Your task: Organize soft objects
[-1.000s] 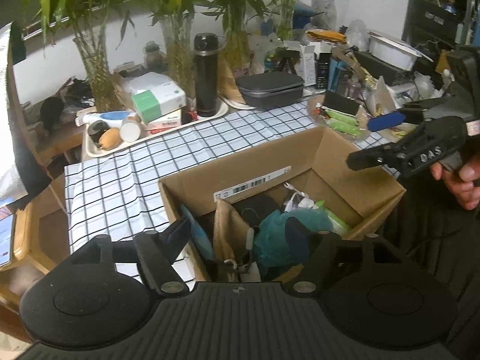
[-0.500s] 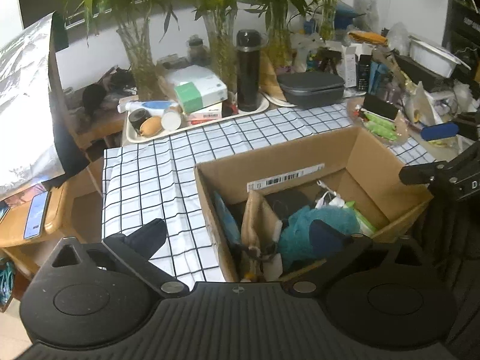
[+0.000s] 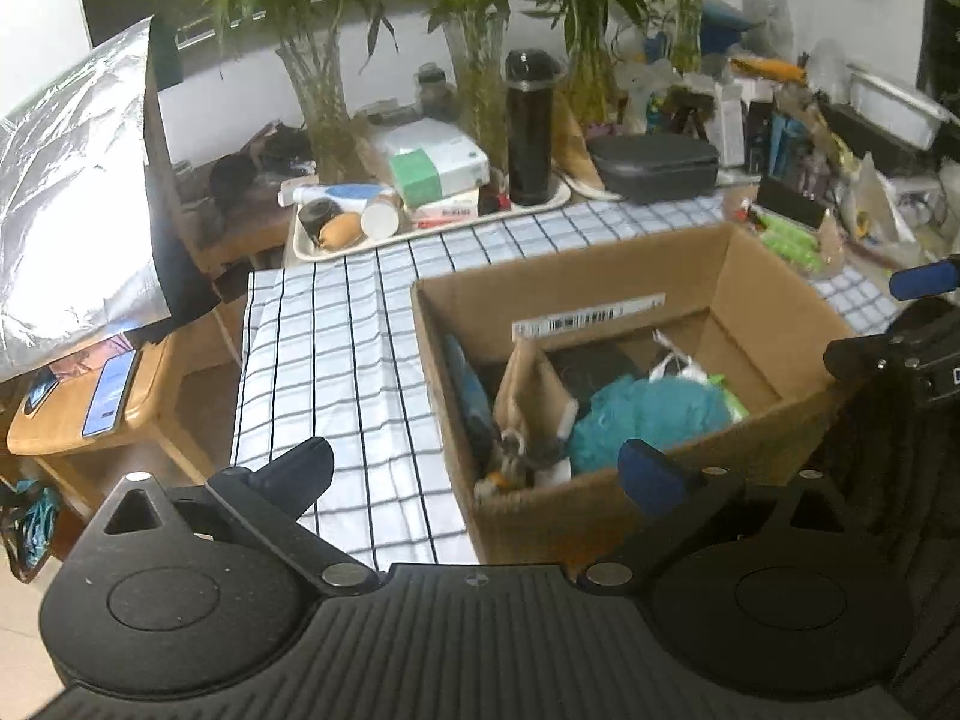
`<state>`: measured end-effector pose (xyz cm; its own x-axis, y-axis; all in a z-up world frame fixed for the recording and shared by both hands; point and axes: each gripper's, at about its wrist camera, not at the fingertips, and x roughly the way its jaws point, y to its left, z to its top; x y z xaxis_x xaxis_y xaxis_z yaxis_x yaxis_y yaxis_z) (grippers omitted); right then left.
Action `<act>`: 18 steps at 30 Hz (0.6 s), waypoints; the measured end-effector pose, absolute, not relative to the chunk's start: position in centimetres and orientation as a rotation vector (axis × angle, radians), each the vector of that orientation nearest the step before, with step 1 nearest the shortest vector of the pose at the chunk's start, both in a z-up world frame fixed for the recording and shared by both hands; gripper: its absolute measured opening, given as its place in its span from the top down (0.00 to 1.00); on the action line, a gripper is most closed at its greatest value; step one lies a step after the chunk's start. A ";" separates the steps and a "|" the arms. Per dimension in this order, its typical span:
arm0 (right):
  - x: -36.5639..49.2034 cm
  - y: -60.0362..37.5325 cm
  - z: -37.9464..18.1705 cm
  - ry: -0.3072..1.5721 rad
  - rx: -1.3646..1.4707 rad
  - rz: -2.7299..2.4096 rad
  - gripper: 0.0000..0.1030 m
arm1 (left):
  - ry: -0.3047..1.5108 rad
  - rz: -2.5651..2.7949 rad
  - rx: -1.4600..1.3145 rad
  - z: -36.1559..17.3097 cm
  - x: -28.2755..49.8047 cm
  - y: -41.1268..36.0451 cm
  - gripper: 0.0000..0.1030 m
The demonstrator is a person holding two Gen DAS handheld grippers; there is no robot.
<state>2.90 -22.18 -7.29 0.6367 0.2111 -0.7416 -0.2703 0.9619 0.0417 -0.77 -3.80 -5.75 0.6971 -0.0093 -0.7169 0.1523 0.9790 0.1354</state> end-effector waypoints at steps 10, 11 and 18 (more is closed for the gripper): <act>1.7 -21.4 -8.8 0.907 -0.081 0.254 0.00 | 0.851 -0.087 0.155 -6.8 -1.3 -3.5 0.00; 1.7 -21.4 -8.8 0.910 -0.082 0.253 0.00 | 0.854 -0.085 0.152 -6.8 -1.3 -3.4 0.00; 1.7 -21.3 -9.0 0.922 -0.078 0.260 0.00 | 0.865 -0.075 0.146 -6.8 -1.2 -3.2 0.00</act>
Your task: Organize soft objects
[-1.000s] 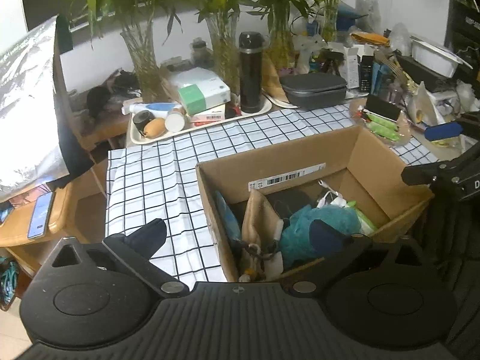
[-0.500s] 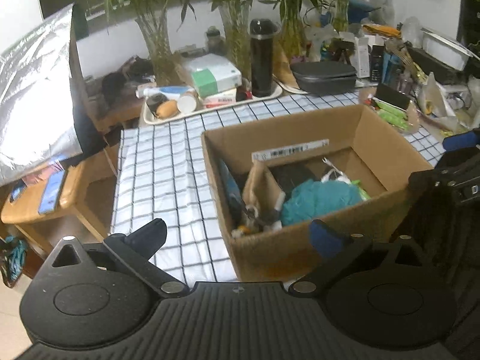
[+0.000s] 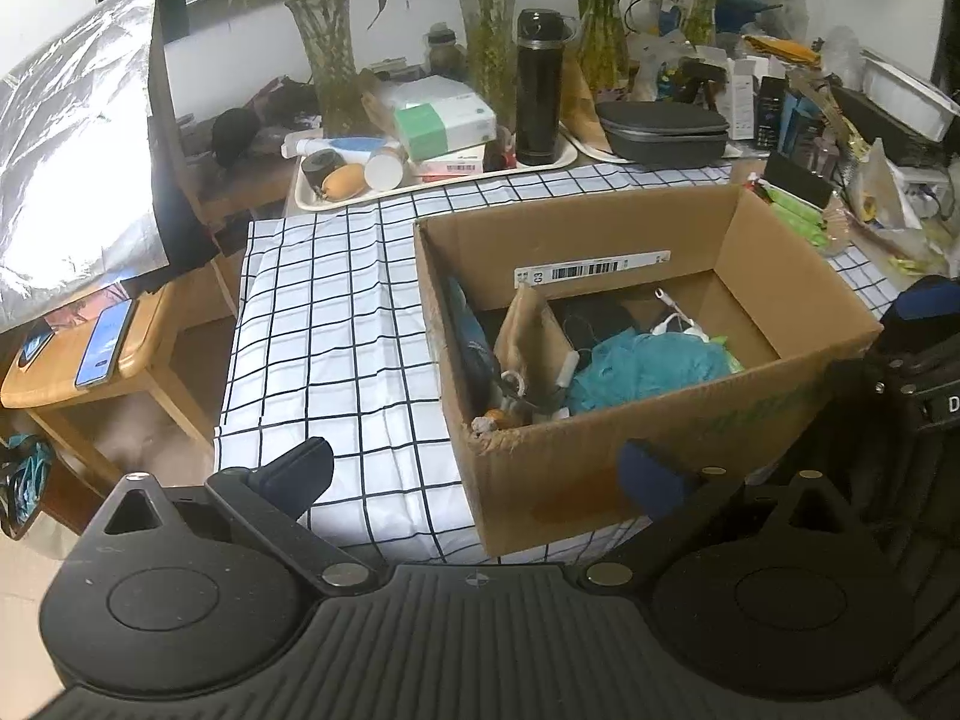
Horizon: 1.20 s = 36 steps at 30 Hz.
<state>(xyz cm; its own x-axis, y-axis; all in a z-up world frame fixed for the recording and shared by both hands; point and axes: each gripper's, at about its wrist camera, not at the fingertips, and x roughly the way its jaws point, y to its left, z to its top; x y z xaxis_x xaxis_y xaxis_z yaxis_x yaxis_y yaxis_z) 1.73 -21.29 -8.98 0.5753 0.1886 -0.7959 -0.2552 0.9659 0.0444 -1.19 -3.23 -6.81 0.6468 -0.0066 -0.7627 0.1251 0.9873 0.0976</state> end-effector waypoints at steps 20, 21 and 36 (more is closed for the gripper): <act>1.9 -21.2 -9.2 0.921 -0.083 0.261 0.00 | 0.875 -0.074 0.137 -7.0 -1.0 -3.0 0.00; 1.9 -21.2 -9.2 0.922 -0.082 0.259 0.00 | 0.875 -0.074 0.137 -7.0 -1.0 -2.9 0.00; 2.1 -21.2 -9.4 0.936 -0.071 0.268 0.00 | 0.890 -0.091 0.134 -7.2 -0.9 -3.0 0.00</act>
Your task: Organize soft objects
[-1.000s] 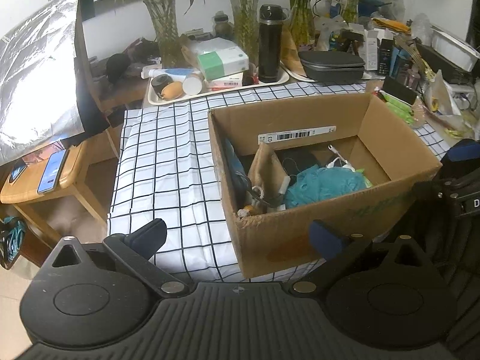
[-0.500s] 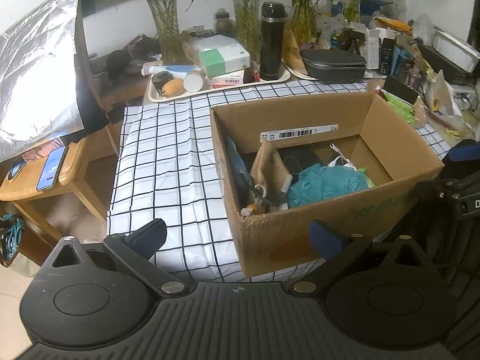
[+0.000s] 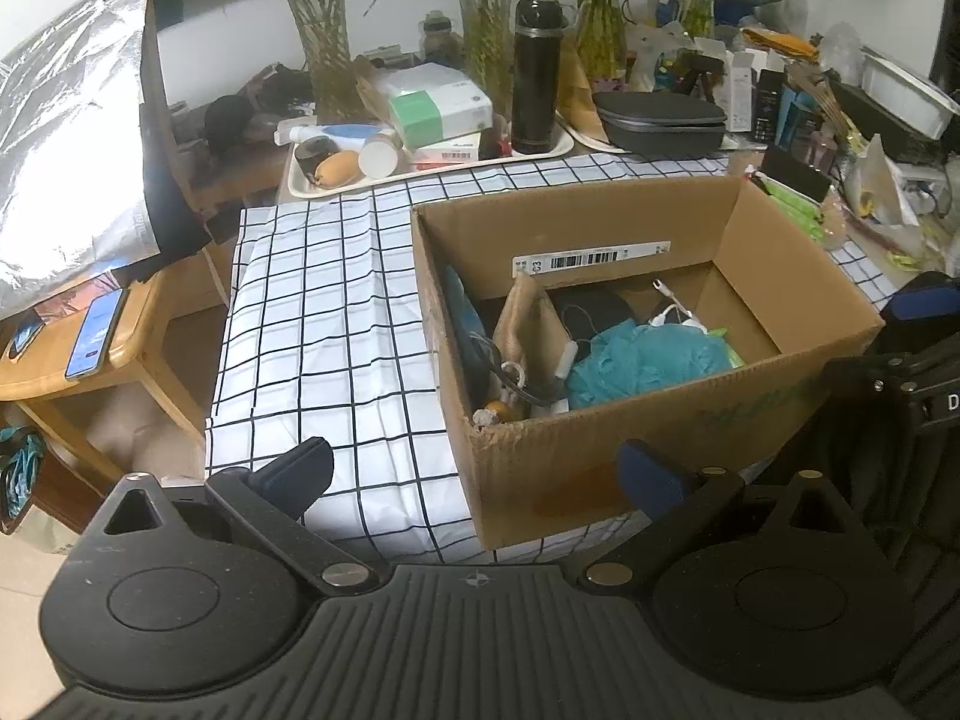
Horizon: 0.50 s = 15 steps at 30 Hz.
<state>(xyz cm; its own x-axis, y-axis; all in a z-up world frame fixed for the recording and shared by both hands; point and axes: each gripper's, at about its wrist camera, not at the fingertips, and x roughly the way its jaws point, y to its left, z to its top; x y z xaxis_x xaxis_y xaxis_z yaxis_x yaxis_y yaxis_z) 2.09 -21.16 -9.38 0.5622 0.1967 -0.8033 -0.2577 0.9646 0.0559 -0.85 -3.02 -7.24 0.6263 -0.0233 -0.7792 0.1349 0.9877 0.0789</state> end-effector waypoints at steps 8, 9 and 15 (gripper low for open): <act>2.1 -21.2 -9.4 0.938 -0.070 0.268 0.00 | 0.901 -0.108 0.139 -7.5 -0.9 -3.5 0.00; 2.0 -21.2 -9.4 0.938 -0.068 0.269 0.00 | 0.903 -0.110 0.141 -7.5 -0.9 -3.5 0.00; 2.0 -21.2 -9.5 0.939 -0.066 0.270 0.00 | 0.909 -0.118 0.140 -7.6 -1.0 -3.7 0.00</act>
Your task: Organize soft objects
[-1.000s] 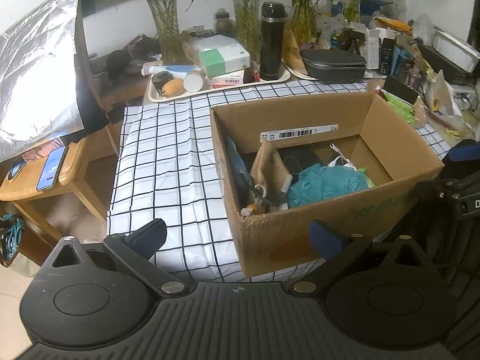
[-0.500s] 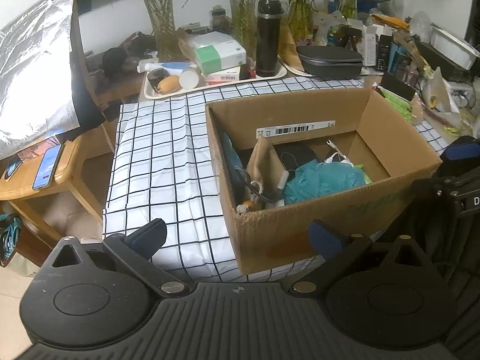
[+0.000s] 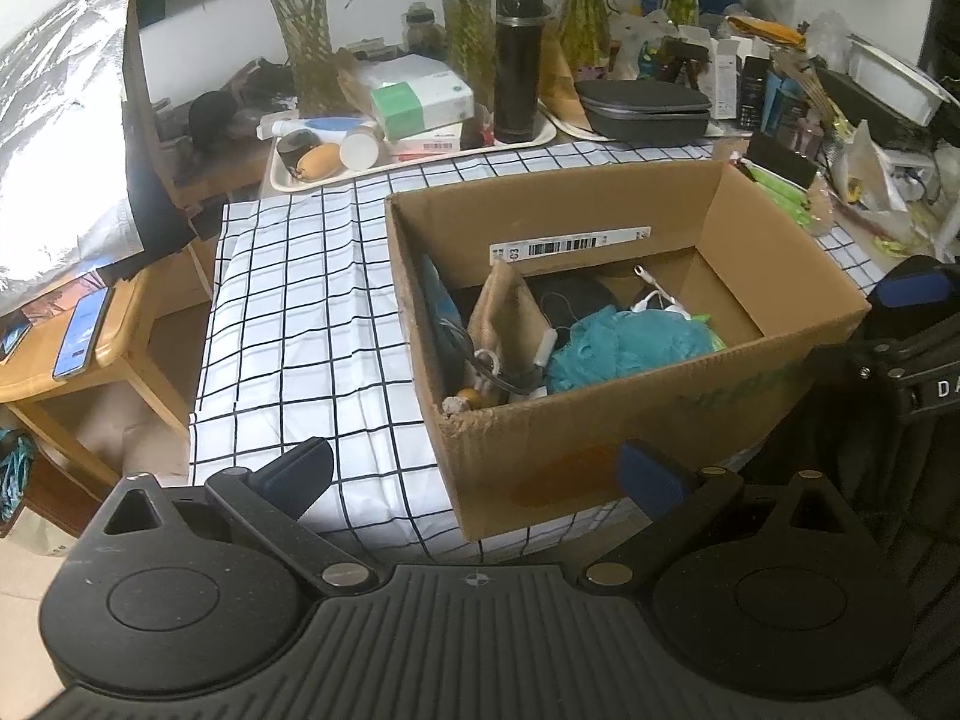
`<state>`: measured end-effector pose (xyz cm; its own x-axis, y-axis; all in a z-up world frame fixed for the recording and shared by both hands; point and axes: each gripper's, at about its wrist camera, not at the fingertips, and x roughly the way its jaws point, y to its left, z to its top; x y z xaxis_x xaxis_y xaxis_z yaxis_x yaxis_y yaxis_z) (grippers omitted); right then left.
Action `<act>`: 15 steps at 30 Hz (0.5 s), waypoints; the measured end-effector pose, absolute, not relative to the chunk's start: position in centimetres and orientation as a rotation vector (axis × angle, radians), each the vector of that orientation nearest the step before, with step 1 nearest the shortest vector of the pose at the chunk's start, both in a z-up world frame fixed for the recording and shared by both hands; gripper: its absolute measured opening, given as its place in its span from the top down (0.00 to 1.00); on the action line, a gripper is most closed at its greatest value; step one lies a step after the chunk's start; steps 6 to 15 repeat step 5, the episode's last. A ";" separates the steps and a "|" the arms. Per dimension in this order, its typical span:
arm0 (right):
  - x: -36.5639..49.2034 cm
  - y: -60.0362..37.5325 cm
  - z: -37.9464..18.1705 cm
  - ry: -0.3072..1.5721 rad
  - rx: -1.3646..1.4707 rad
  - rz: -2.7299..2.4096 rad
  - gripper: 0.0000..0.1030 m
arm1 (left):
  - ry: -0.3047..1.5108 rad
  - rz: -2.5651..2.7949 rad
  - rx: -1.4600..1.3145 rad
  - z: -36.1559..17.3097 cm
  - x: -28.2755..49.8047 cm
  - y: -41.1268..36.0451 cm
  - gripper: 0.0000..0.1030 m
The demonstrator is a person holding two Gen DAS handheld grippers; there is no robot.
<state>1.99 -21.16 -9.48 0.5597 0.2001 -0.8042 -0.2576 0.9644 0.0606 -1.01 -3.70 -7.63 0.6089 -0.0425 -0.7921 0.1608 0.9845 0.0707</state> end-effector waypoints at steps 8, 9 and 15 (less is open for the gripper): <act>2.0 -21.2 -9.5 0.939 -0.064 0.269 0.00 | 0.908 -0.118 0.135 -7.7 -1.0 -3.7 0.00; 2.0 -21.2 -9.5 0.939 -0.064 0.269 0.00 | 0.908 -0.118 0.135 -7.7 -1.0 -3.7 0.00; 2.0 -21.2 -9.5 0.939 -0.064 0.269 0.00 | 0.908 -0.118 0.135 -7.7 -1.0 -3.7 0.00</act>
